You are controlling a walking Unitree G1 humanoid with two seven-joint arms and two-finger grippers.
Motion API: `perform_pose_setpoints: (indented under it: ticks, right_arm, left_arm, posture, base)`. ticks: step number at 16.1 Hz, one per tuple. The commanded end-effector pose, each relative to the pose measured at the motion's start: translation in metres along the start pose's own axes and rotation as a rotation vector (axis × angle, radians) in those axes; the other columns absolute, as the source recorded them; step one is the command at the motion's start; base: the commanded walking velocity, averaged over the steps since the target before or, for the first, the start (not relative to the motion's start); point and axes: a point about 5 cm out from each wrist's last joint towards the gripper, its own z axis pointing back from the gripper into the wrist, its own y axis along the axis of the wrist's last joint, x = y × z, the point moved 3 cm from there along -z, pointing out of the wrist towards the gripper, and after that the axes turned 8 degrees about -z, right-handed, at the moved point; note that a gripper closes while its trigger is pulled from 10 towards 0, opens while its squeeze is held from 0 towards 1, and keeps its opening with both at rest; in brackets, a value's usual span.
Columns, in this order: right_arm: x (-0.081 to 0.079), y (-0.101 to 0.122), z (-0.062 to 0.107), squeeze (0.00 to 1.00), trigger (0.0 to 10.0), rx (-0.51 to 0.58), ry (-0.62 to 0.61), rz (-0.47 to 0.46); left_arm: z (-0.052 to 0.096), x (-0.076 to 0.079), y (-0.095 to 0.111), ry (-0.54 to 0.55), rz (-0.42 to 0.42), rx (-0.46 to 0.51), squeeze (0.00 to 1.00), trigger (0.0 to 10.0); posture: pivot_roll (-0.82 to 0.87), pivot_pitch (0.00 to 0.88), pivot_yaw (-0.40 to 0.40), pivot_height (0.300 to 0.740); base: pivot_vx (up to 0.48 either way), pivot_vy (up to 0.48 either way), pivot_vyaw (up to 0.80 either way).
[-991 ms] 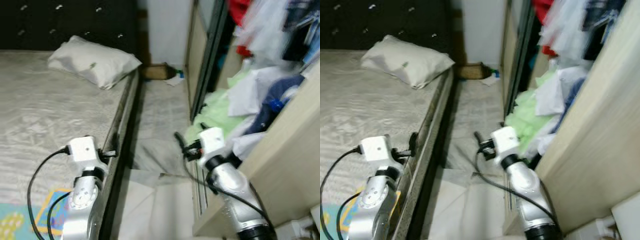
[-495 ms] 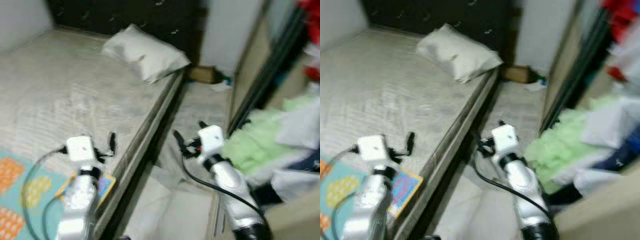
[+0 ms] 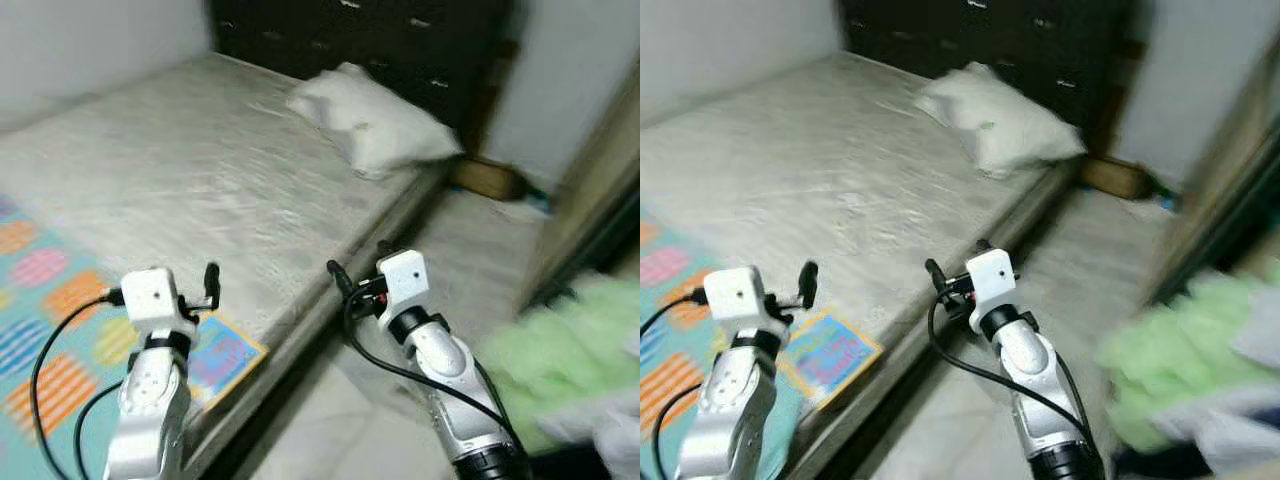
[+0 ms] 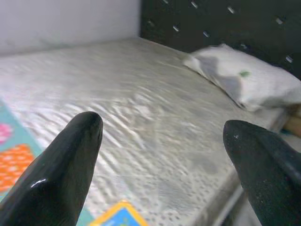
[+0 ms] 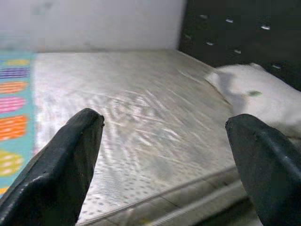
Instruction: Clean up the room
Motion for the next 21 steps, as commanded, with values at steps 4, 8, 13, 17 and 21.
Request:
perform_pose_setpoints:
  ticks: [4,8,13,17,21]
  right_arm:
    - [0.0042,-0.0014,0.0004,0.00,10.0,-0.003,-0.009,0.002]
    - [0.0039,-0.0010,-0.0008,0.00,10.0,0.001,-0.008,0.002]
    - [0.0044,-0.0005,-0.0010,0.00,10.0,0.005,-0.009,0.004]
    - [0.0037,-0.0005,-0.0022,0.00,10.0,0.006,-0.008,-0.001]
    - [0.0022,-0.0010,-0.0026,0.00,10.0,0.006,-0.002,0.007]
  left_arm:
    - [0.0010,0.0037,-0.0033,-0.009,-0.002,-0.011,0.00,10.0]
    - [0.0003,0.0054,-0.0026,-0.016,0.000,-0.007,0.00,10.0]
    - [-0.0005,0.0073,-0.0026,-0.022,0.010,-0.008,0.00,10.0]
    - [-0.0010,0.0095,-0.0027,-0.031,0.014,-0.013,0.00,10.0]
    - [-0.0019,0.0098,-0.0024,-0.034,0.024,-0.009,0.00,10.0]
  posture:
    - [0.00,0.064,-0.034,0.740]
    - [0.00,0.059,-0.034,0.740]
    - [0.00,0.058,-0.034,0.740]
    - [0.00,0.058,-0.032,0.740]
    - [0.00,0.053,-0.029,0.740]
  base:
    - [0.000,0.000,0.80]
    - [0.000,0.000,0.80]
    - [0.000,0.000,0.12]
    - [0.000,0.000,0.00]
    - [0.000,0.000,0.55]
